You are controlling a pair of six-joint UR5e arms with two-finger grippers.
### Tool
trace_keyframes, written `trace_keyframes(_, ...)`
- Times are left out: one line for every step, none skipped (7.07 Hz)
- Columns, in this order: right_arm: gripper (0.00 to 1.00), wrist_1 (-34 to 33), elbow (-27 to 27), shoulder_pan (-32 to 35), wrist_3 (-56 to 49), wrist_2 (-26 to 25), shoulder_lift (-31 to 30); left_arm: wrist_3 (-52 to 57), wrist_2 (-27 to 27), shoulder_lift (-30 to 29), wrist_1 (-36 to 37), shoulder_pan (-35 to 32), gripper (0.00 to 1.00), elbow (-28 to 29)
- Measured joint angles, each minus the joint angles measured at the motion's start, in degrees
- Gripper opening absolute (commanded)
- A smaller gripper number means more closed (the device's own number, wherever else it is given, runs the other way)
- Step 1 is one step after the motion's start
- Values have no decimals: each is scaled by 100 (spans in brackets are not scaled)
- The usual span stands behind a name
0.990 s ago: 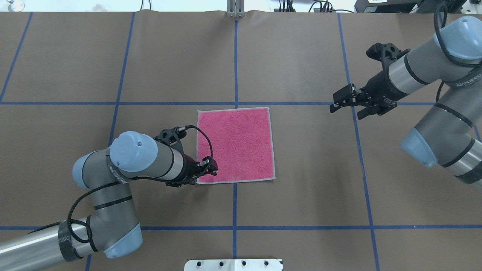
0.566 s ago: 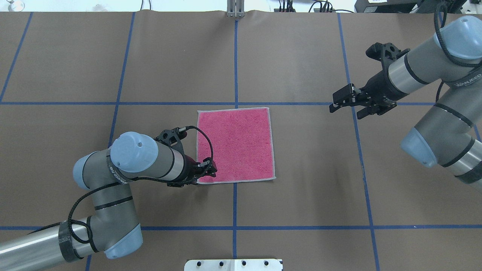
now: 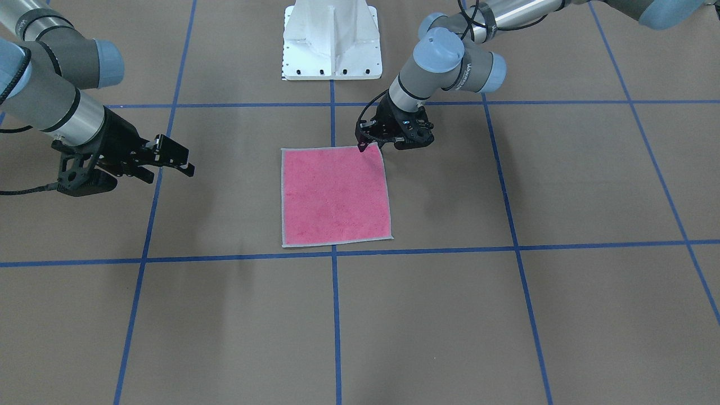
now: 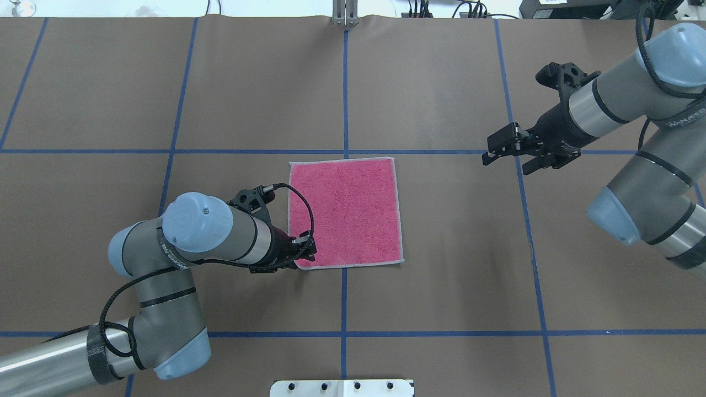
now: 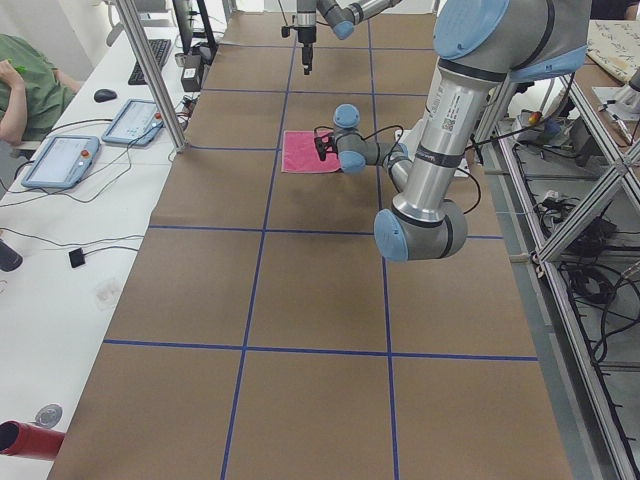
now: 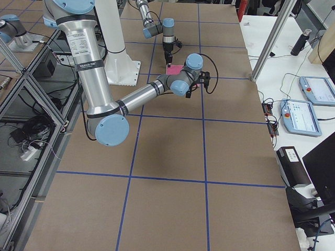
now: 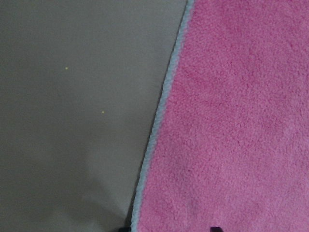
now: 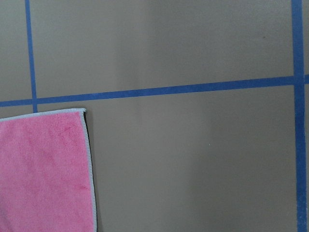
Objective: Fold towel twice with both arms
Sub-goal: 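Grasp the pink towel's near corner with the left gripper, then lower the right gripper onto the towel's opposite corner and grasp it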
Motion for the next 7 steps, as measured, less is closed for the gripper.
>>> trace_keyframes(99,0,0,0,5,0,3,-112,4,-26,9,-2,0,-5)
trace_keyframes(99,0,-3,-23,47,1,30,-237,6,-70,23,-3,0,-3)
trace_keyframes(99,2,-8,-99,161,-5,81,-294,7,-103,32,-3,0,6)
trace_keyframes(99,6,-12,-192,283,-21,134,-311,7,-113,36,-6,0,8)
trace_keyframes(99,8,-15,-285,390,-46,214,-315,7,-116,37,-12,0,2)
trace_keyframes(99,8,-21,-432,551,-146,327,-317,7,-118,36,-21,0,-8)
trace_keyframes(99,9,-40,-668,824,-422,478,-318,5,-118,33,-35,0,-22)
